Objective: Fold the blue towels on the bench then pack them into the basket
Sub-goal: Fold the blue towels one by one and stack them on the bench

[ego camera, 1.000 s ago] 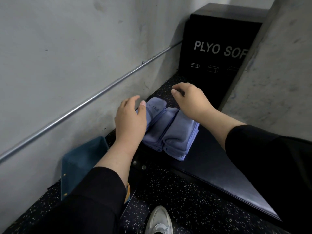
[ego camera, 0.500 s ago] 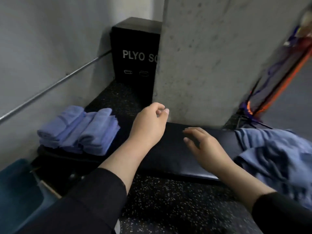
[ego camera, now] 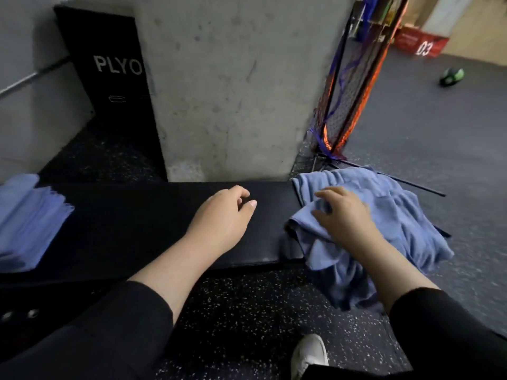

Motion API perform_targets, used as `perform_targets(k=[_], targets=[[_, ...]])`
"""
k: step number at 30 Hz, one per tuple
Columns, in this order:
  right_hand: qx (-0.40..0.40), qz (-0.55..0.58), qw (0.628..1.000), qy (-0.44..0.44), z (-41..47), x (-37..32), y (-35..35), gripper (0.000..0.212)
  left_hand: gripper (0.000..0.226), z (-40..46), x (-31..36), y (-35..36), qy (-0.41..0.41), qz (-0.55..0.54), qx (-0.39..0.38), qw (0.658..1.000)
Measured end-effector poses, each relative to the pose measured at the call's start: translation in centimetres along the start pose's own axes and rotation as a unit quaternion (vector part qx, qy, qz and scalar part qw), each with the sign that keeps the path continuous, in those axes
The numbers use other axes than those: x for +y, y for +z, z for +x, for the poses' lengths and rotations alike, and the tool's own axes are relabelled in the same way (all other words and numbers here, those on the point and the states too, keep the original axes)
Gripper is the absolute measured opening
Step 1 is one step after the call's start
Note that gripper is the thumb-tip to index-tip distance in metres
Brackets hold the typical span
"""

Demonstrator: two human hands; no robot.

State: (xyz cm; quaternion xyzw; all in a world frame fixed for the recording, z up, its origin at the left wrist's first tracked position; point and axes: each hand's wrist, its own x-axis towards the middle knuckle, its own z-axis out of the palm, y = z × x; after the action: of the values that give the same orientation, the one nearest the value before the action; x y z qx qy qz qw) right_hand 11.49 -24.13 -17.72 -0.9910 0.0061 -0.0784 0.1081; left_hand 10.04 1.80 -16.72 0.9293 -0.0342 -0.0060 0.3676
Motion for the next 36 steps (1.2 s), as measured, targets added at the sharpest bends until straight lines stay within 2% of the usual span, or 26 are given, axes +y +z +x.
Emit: perform_targets(k=[3, 5, 7, 10, 12, 16, 21, 24, 26, 28, 30, 33, 36], targets=[[-0.033, -0.046, 0.989, 0.136, 1.0, 3.8, -1.1, 0.043, 0.037, 0.5, 1.2, 1.9, 0.014, 0.014, -0.026, 0.999], [-0.071, -0.066, 0.978, 0.187, 0.6, 5.6, -0.3, 0.038, 0.037, 0.6, 1.8, 3.0, 0.024, 0.022, -0.039, 0.999], [-0.069, -0.053, 0.975, 0.207, 0.3, 6.9, 0.8, 0.032, 0.037, 0.7, 2.1, 3.6, 0.03, 0.026, -0.045, 0.998], [0.003, -0.004, 0.979, 0.202, 0.5, 7.3, 1.1, 0.028, 0.037, 0.8, 2.3, 3.9, 0.035, 0.026, -0.047, 0.998], [0.062, 0.076, 0.979, 0.18, 1.0, 6.2, -0.1, 0.031, 0.037, 0.8, 2.1, 3.7, 0.036, 0.017, -0.044, 0.998], [0.141, 0.272, 0.945, 0.115, 1.1, 1.7, -3.7, 0.029, 0.042, 0.8, 1.7, 2.7, 0.049, -0.038, -0.036, 0.997], [0.103, 0.413, 0.903, 0.054, 0.4, -5.2, -4.6, 0.017, 0.057, 0.5, 1.1, 1.1, 0.06, -0.189, -0.046, 0.979], [0.063, 0.479, 0.874, 0.045, 0.7, -9.1, -3.9, 0.018, 0.061, 0.3, 0.6, -0.1, 0.021, -0.357, -0.039, 0.933], [0.036, 0.483, 0.874, 0.027, 1.1, -11.4, -2.9, 0.021, 0.057, 0.3, 0.1, -1.3, -0.03, -0.442, 0.003, 0.896], [-0.007, 0.481, 0.877, 0.006, 1.2, -13.7, -1.8, 0.019, 0.044, 0.3, -0.4, -3.3, -0.075, -0.493, 0.044, 0.866], [-0.046, 0.439, 0.897, -0.042, 1.3, -15.7, -0.4, 0.017, 0.044, 0.6, -1.3, -5.1, -0.128, -0.526, 0.062, 0.839], [-0.103, 0.319, 0.931, -0.143, 1.3, -18.3, 1.9, 0.016, 0.034, 0.9, -3.2, -6.4, -0.184, -0.504, 0.087, 0.839], [-0.134, 0.289, 0.928, -0.193, 1.6, -19.6, 3.6, 0.014, 0.024, 0.9, -5.0, -6.9, -0.236, -0.499, 0.134, 0.823]])
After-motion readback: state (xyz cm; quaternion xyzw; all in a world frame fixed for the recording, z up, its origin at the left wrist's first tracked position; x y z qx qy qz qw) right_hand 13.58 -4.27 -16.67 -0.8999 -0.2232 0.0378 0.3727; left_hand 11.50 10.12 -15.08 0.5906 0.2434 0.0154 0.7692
